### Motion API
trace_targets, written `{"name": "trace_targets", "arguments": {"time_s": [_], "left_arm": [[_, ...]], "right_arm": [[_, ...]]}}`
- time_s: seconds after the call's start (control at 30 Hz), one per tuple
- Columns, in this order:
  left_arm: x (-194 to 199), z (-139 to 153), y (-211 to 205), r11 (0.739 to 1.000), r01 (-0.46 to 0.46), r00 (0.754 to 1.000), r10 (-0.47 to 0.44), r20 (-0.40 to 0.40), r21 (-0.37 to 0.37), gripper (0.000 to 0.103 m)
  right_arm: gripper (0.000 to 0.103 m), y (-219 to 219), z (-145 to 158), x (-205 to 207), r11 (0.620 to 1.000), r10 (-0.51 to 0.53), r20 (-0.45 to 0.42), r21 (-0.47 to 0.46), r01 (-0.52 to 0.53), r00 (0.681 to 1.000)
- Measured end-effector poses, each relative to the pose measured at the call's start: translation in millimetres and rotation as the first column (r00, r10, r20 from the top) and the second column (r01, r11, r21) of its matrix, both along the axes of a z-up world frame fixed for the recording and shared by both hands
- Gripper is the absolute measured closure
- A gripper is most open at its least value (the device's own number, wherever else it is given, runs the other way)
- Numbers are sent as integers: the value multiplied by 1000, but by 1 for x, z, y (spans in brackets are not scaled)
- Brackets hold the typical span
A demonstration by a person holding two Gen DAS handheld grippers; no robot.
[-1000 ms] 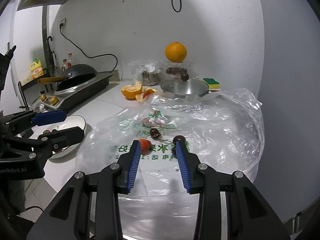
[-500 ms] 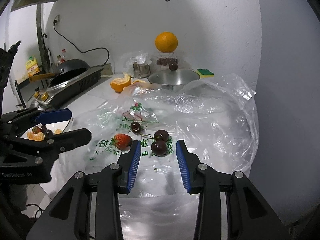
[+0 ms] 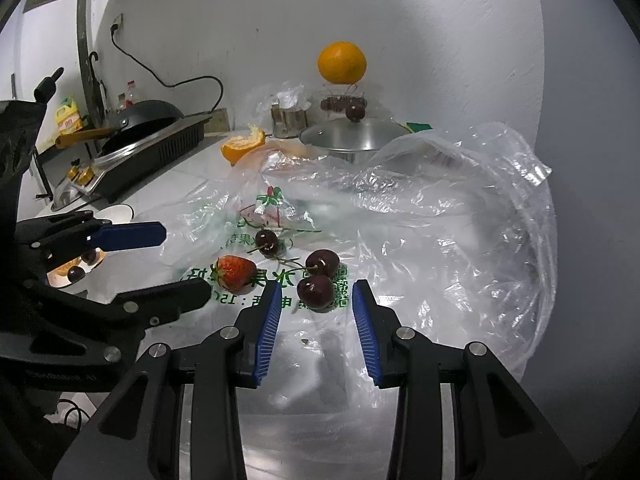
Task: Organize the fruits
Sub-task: 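Close the left tool on a red strawberry while the right tool grasps a cherry pair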
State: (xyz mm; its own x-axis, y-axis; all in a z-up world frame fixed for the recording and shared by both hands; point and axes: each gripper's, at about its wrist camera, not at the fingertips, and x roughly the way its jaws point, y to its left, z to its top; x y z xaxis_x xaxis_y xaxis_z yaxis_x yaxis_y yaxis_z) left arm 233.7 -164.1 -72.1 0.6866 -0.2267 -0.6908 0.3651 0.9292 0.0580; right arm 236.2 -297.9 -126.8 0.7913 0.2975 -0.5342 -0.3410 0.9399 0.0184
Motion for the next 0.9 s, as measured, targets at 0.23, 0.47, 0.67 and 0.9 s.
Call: {"name": "trace_targets", "arguments": {"time_s": [0.23, 0.47, 0.67, 0.9], "left_arm": [[17, -6, 2, 1000, 19, 1000, -19, -22, -3, 32], [32, -17, 1, 999, 39, 998, -39, -56, 11, 33], [41, -27, 0, 998, 50, 995, -47, -85, 26, 33], [52, -33, 5, 999, 33, 994, -31, -103, 25, 34]], "right_arm": [[64, 4, -4, 14, 1000, 20, -23, -22, -20, 1000], [64, 10, -9, 28, 999, 36, -58, -39, -38, 998], [64, 13, -14, 41, 997, 55, -97, -47, -60, 994], [64, 16, -20, 53, 996, 63, -127, -52, -70, 990]]}}
